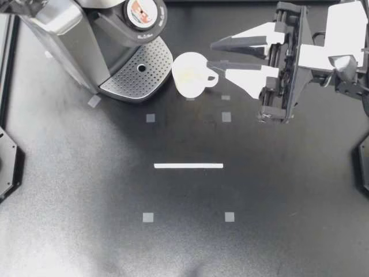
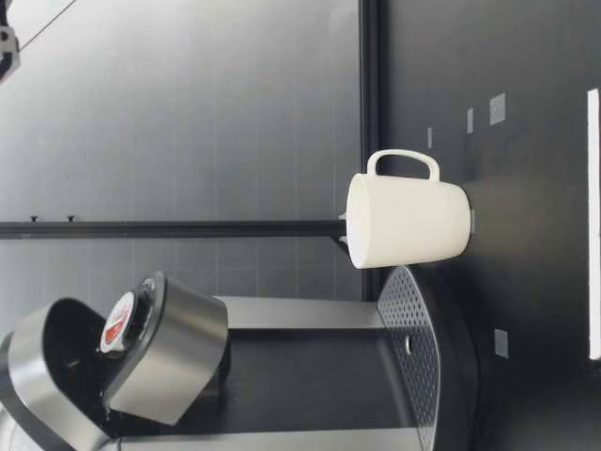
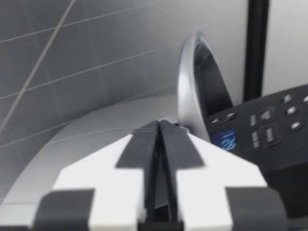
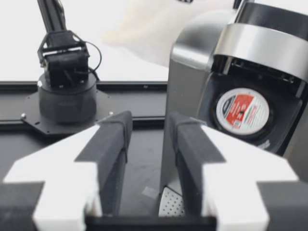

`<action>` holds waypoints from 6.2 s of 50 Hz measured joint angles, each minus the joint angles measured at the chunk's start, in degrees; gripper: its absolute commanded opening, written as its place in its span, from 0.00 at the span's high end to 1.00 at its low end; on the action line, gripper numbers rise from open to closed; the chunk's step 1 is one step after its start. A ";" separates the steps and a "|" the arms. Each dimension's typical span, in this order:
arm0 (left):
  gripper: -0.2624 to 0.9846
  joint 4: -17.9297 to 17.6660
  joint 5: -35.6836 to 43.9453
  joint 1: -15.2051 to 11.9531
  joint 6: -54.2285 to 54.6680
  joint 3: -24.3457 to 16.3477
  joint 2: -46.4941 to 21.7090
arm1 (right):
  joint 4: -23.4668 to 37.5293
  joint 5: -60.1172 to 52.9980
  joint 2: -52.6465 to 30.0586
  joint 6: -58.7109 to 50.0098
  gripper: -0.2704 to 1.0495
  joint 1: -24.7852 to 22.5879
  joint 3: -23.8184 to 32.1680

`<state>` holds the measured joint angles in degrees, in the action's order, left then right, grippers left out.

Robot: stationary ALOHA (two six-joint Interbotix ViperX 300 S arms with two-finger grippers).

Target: Place the coffee capsule inside the capsule container, then place the cup onto the center of the cup tray.

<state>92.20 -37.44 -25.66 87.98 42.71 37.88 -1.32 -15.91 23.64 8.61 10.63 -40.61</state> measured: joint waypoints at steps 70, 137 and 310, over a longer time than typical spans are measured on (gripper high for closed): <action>0.70 -2.20 23.91 6.68 10.55 -1.85 -9.93 | 0.00 -2.11 0.70 -0.09 0.46 0.00 -1.41; 0.70 -52.65 -35.77 25.40 -56.87 -35.42 -15.47 | 1.14 49.31 -3.87 12.66 0.45 11.69 13.80; 0.70 -53.70 -23.12 25.84 -56.25 -22.94 1.58 | -27.42 47.02 -30.32 38.23 0.80 20.21 16.44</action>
<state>38.50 -60.56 0.18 31.73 19.78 39.46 -28.74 31.11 -6.68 46.85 30.85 -24.17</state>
